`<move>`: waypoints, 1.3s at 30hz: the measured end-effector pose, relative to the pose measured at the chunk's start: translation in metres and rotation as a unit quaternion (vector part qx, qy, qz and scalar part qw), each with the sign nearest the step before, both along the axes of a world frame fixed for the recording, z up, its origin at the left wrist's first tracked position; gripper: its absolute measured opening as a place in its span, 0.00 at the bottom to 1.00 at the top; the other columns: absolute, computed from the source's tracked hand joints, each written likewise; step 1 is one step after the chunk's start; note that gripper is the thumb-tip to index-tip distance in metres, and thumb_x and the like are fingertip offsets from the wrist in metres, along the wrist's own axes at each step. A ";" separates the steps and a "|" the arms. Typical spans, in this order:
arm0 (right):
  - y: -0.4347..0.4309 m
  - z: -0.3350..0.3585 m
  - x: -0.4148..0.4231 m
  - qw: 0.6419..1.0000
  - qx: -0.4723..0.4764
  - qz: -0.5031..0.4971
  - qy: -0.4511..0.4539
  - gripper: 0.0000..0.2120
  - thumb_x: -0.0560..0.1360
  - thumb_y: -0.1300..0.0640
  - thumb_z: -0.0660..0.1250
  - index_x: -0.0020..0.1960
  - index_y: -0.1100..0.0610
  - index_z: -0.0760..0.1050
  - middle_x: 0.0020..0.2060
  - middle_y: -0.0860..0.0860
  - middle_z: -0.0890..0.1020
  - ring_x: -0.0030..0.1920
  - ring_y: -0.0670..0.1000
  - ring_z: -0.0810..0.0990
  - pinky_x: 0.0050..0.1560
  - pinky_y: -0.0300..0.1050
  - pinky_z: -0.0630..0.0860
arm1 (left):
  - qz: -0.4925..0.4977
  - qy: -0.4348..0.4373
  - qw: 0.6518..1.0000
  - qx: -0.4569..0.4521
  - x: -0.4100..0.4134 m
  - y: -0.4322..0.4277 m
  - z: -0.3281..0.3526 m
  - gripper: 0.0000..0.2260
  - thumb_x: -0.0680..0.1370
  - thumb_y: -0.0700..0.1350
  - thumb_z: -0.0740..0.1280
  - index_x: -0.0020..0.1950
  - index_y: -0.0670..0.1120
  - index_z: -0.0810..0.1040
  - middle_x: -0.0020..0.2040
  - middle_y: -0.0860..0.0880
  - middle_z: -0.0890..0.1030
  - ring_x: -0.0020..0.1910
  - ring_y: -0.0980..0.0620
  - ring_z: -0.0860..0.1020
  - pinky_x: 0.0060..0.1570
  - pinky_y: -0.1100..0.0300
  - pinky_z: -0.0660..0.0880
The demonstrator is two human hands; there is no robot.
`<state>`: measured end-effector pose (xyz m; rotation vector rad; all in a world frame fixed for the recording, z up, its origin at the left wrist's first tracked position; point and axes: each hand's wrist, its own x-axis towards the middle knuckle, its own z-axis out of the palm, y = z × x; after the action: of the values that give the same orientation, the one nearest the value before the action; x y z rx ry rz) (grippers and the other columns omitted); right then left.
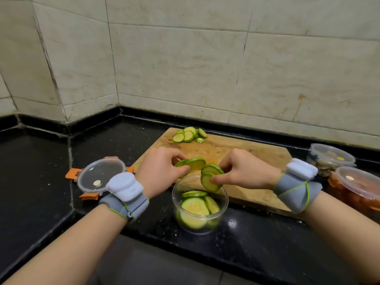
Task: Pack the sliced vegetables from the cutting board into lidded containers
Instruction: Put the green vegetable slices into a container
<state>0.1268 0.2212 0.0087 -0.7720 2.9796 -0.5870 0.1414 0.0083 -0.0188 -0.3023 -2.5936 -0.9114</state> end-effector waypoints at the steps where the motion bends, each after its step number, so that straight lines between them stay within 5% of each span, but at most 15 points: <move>1: -0.003 -0.002 0.007 0.999 0.029 -0.008 0.033 0.20 0.69 0.48 0.72 0.28 0.61 0.72 0.25 0.53 0.67 0.28 0.49 0.63 0.30 0.45 0.63 | -0.011 0.005 1.000 -0.023 0.006 0.002 0.000 0.08 0.71 0.50 0.73 0.50 0.53 0.84 0.35 0.56 0.77 0.38 0.56 0.77 0.43 0.61 0.74; 7: -0.021 -0.020 0.031 0.987 0.143 -0.032 0.071 0.16 0.68 0.46 0.72 0.32 0.57 0.73 0.28 0.52 0.74 0.33 0.54 0.74 0.31 0.44 0.68 | -0.061 0.012 0.986 -0.156 0.020 0.007 -0.004 0.07 0.72 0.51 0.70 0.50 0.55 0.80 0.40 0.58 0.74 0.43 0.56 0.74 0.43 0.59 0.73; 15: -0.007 -0.005 0.036 0.998 0.045 -0.050 0.021 0.23 0.70 0.51 0.67 0.23 0.58 0.62 0.22 0.51 0.61 0.27 0.51 0.61 0.30 0.45 0.63 | -0.102 -0.052 0.975 -0.191 0.019 0.008 -0.002 0.09 0.71 0.49 0.73 0.50 0.54 0.82 0.46 0.55 0.77 0.48 0.54 0.74 0.50 0.56 0.75; 20: -0.008 0.009 0.037 0.992 -0.048 -0.093 0.072 0.18 0.68 0.52 0.67 0.26 0.60 0.68 0.23 0.50 0.62 0.27 0.49 0.60 0.28 0.43 0.61 | -0.111 -0.058 0.972 -0.200 0.018 0.008 -0.001 0.06 0.71 0.48 0.72 0.48 0.54 0.83 0.46 0.55 0.77 0.50 0.53 0.73 0.52 0.54 0.74; 23: -0.004 0.011 0.033 0.993 -0.045 -0.084 0.064 0.16 0.70 0.52 0.70 0.31 0.64 0.75 0.24 0.51 0.68 0.27 0.48 0.64 0.30 0.43 0.65 | -0.127 -0.089 0.974 -0.166 0.017 0.001 0.004 0.06 0.70 0.49 0.74 0.46 0.54 0.84 0.50 0.53 0.80 0.50 0.54 0.75 0.52 0.57 0.73; 26: -0.004 0.007 0.032 0.995 -0.065 -0.064 0.033 0.12 0.69 0.52 0.74 0.34 0.60 0.80 0.26 0.49 0.75 0.27 0.44 0.69 0.29 0.36 0.66 | -0.125 -0.107 0.983 -0.087 0.020 -0.005 0.008 0.06 0.71 0.48 0.74 0.46 0.53 0.84 0.42 0.55 0.81 0.38 0.60 0.75 0.38 0.69 0.70; 30: -0.008 0.008 0.035 0.990 -0.123 -0.029 -0.070 0.12 0.69 0.53 0.75 0.34 0.61 0.80 0.24 0.50 0.75 0.24 0.43 0.70 0.27 0.33 0.65 | -0.095 -0.086 0.989 0.080 0.020 -0.008 0.006 0.06 0.71 0.46 0.74 0.47 0.51 0.84 0.38 0.58 0.81 0.37 0.64 0.76 0.40 0.71 0.70; 34: -0.017 -0.007 0.038 0.989 -0.060 0.005 -0.137 0.11 0.68 0.53 0.77 0.39 0.61 0.82 0.29 0.50 0.79 0.29 0.44 0.72 0.32 0.36 0.68 | -0.089 -0.100 0.981 0.138 0.019 -0.005 0.003 0.08 0.72 0.45 0.74 0.50 0.48 0.83 0.37 0.54 0.81 0.36 0.59 0.76 0.41 0.67 0.73; 39: -0.015 -0.012 0.021 0.990 -0.084 -0.116 0.019 0.08 0.70 0.52 0.73 0.37 0.56 0.81 0.31 0.48 0.79 0.35 0.47 0.75 0.38 0.39 0.69 | -0.060 -0.121 0.975 0.176 0.015 -0.002 -0.009 0.04 0.73 0.44 0.72 0.47 0.48 0.83 0.39 0.49 0.83 0.39 0.53 0.79 0.50 0.49 0.80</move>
<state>0.1479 0.2059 -0.0037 -0.4488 3.1097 -0.8513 0.1569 0.0067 -0.0282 -0.2649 -2.5804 -1.5097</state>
